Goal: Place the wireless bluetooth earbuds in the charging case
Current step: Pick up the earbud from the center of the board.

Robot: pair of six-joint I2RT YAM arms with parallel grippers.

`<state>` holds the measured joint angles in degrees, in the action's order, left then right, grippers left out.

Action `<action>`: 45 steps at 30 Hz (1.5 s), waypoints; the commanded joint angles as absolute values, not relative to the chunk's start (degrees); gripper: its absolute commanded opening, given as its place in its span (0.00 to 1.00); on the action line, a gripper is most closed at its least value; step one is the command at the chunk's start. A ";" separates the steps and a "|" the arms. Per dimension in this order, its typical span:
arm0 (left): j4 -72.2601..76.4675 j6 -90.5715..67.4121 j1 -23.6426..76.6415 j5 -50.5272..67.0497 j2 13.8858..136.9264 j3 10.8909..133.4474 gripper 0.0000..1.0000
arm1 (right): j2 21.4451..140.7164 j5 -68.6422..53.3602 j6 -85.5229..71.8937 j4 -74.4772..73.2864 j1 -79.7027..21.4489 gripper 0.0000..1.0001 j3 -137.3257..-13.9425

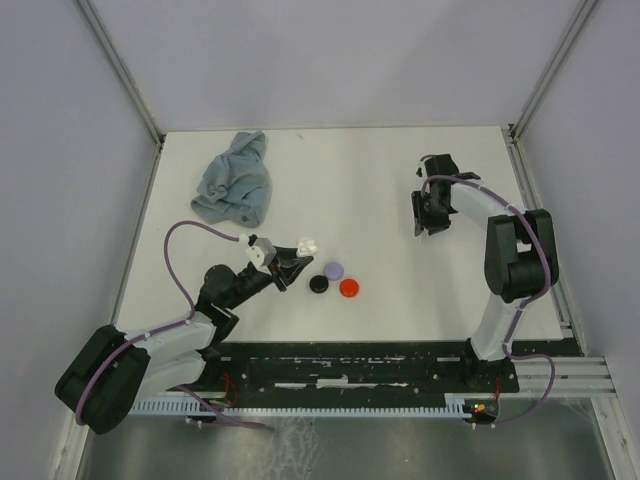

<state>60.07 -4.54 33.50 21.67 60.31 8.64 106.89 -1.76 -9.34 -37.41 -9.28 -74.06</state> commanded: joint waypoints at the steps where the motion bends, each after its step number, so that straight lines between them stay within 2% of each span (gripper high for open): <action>1: 62.52 -3.42 33.40 22.93 59.24 9.97 0.03 | 108.60 1.31 -9.50 -38.12 -10.16 0.46 -77.74; 19: 63.01 -3.92 33.40 23.54 58.97 9.91 0.03 | 114.62 2.65 -8.93 -40.71 -10.84 0.37 -80.54; 27: 64.03 -4.47 33.46 23.82 58.73 9.69 0.03 | 114.09 3.65 -8.02 -40.61 -11.52 0.27 -80.08; 35: 67.28 -5.56 33.40 24.94 59.59 9.50 0.03 | 106.28 1.70 -8.32 -39.27 -14.58 0.24 -77.50; 45: 72.93 -9.07 33.42 26.54 61.40 9.93 0.03 | 90.97 1.86 -9.96 -36.06 -23.52 0.24 -74.57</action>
